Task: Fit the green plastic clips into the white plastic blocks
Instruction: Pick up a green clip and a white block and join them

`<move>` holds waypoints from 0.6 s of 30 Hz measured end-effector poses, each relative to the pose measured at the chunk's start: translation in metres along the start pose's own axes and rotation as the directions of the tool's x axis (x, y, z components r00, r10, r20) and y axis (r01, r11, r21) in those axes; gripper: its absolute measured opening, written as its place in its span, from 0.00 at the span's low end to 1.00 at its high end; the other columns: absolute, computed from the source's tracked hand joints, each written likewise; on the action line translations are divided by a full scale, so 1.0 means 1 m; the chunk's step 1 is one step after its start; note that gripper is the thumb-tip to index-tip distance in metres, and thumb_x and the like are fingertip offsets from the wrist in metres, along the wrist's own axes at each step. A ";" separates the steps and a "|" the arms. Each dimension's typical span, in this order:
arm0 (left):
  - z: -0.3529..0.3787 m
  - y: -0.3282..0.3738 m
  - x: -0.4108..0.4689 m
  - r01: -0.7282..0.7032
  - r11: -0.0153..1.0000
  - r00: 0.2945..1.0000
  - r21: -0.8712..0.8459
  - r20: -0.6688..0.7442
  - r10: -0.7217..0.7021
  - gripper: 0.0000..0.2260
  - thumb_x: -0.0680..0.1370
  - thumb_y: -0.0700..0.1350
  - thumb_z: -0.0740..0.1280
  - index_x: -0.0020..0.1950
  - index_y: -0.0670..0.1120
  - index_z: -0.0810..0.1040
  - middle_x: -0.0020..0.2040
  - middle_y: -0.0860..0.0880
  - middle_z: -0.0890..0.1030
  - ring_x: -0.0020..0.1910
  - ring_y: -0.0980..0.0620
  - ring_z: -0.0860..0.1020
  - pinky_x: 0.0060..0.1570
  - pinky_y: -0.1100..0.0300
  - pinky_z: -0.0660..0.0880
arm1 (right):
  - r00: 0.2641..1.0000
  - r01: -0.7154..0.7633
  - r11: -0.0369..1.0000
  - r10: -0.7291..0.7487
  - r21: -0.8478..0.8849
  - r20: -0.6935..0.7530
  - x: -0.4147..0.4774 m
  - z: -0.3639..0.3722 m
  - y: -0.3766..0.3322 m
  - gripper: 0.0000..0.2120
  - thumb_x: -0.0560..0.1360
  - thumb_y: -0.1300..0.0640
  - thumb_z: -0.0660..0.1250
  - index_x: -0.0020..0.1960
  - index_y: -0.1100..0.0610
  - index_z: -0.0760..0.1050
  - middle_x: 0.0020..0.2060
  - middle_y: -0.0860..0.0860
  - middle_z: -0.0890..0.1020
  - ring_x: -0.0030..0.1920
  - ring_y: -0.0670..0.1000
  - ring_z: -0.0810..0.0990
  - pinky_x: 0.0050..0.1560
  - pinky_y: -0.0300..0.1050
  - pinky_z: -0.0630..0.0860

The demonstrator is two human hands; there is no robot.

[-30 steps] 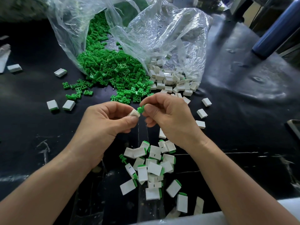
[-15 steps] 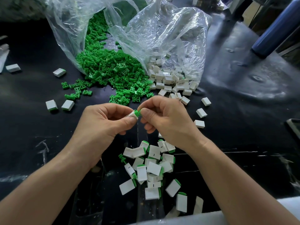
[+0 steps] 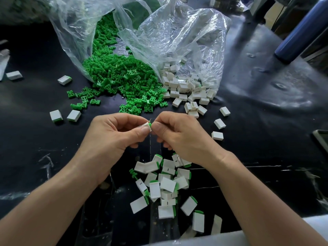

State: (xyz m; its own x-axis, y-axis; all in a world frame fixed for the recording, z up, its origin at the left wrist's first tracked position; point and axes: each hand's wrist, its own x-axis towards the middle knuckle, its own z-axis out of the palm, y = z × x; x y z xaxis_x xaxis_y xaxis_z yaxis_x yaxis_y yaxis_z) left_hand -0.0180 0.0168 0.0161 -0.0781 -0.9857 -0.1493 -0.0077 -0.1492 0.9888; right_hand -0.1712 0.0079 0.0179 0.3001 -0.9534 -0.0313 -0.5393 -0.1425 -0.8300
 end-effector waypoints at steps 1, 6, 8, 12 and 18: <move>0.000 0.000 0.000 0.014 1.000 1.000 -0.018 0.012 -0.013 0.07 0.61 0.44 0.71 0.38 0.46 0.83 0.32 0.48 0.83 0.29 0.58 0.78 0.29 0.69 0.75 | 1.000 0.012 1.000 -0.012 0.003 -0.006 0.000 0.000 0.000 0.09 0.77 0.55 0.62 0.38 0.53 0.74 0.30 0.48 0.77 0.35 0.54 0.76 0.39 0.54 0.76; -0.002 0.003 -0.001 0.059 0.996 0.996 -0.064 0.073 -0.055 0.10 0.62 0.45 0.70 0.39 0.42 0.82 0.33 0.45 0.83 0.29 0.54 0.79 0.28 0.67 0.76 | 0.999 0.034 0.999 -0.033 0.042 -0.039 -0.001 -0.001 -0.002 0.12 0.77 0.56 0.62 0.35 0.51 0.72 0.28 0.46 0.75 0.31 0.45 0.73 0.37 0.49 0.75; -0.003 0.005 -0.002 0.019 0.999 0.996 -0.039 0.083 -0.016 0.09 0.62 0.45 0.70 0.38 0.42 0.82 0.32 0.45 0.83 0.28 0.54 0.79 0.27 0.67 0.75 | 0.999 0.031 0.998 -0.030 0.050 -0.015 -0.001 -0.002 -0.002 0.13 0.77 0.56 0.62 0.34 0.49 0.70 0.28 0.45 0.74 0.31 0.44 0.73 0.36 0.47 0.74; -0.004 0.007 -0.005 -0.069 0.996 0.991 0.047 0.121 0.063 0.07 0.62 0.45 0.70 0.35 0.43 0.82 0.31 0.44 0.82 0.26 0.54 0.78 0.26 0.67 0.74 | 0.994 0.095 0.995 -0.093 -0.025 0.060 -0.003 -0.007 -0.004 0.14 0.77 0.60 0.61 0.34 0.51 0.68 0.29 0.46 0.73 0.33 0.52 0.73 0.35 0.46 0.71; -0.008 0.008 -0.006 -0.163 0.975 0.974 0.154 0.182 0.134 0.09 0.61 0.49 0.70 0.36 0.45 0.83 0.30 0.43 0.81 0.26 0.54 0.78 0.25 0.66 0.73 | 0.970 0.232 0.944 -0.208 -0.235 0.124 -0.007 -0.012 -0.010 0.09 0.77 0.62 0.61 0.37 0.59 0.69 0.28 0.47 0.69 0.31 0.49 0.65 0.35 0.47 0.63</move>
State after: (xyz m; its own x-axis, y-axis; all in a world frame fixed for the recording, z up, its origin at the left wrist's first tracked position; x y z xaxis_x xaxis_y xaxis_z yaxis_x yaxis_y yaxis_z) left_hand -0.0100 0.0210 0.0248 -0.2587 -0.9659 -0.0123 -0.1483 0.0271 0.9886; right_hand -0.1770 0.0129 0.0330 0.5008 -0.8625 0.0731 -0.6243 -0.4184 -0.6597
